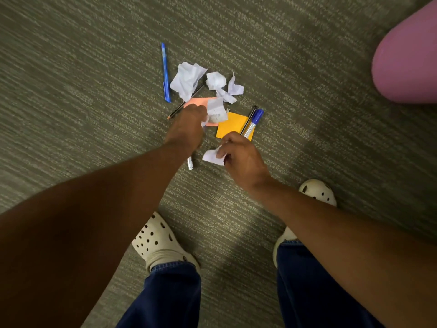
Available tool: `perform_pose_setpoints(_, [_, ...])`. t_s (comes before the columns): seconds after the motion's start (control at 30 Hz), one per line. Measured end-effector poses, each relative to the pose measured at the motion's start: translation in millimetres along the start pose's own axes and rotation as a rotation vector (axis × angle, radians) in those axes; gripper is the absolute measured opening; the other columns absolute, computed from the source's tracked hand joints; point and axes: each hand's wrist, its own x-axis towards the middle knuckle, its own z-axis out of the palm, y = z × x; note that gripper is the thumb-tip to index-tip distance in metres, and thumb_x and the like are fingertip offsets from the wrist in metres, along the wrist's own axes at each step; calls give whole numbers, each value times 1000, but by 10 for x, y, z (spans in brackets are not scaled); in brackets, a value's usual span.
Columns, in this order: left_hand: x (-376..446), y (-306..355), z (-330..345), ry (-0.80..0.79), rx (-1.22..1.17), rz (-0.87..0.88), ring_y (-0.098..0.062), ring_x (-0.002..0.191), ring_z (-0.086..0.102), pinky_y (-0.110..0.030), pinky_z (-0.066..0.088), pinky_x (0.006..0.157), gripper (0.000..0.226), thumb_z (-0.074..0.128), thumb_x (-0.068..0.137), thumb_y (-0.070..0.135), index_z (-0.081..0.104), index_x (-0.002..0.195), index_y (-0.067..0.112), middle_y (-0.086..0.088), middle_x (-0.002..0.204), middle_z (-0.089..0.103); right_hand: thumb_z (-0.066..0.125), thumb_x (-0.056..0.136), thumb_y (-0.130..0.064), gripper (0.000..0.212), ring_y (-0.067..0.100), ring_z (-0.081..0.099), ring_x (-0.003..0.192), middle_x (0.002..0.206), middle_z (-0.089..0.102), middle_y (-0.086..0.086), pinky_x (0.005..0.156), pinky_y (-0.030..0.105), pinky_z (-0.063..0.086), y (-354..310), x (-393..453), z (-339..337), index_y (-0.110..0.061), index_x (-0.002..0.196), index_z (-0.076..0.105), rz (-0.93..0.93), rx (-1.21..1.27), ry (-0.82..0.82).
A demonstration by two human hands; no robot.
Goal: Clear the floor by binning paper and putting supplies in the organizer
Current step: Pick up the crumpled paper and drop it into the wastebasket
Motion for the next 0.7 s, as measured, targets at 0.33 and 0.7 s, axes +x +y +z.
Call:
perform_pose_setpoints(0.33, [-161, 242, -561, 203, -568, -418, -23, 74, 68, -28, 49, 65, 24, 77, 74, 2, 61, 81, 17, -4, 85, 70, 79, 74, 17, 27, 13, 67, 86, 98, 68, 7, 76, 20, 53, -396, -25, -827, -9, 83, 80, 370, 448, 363])
perform_pose_setpoints(0.7, [-61, 2565, -1653, -55, -1224, -223, -15, 76, 71, -31, 62, 58, 31, 70, 88, -8, 52, 83, 17, -6, 90, 63, 84, 79, 6, 16, 24, 77, 93, 105, 78, 11, 79, 29, 62, -690, -343, -2999, -7, 86, 77, 482, 1020, 788])
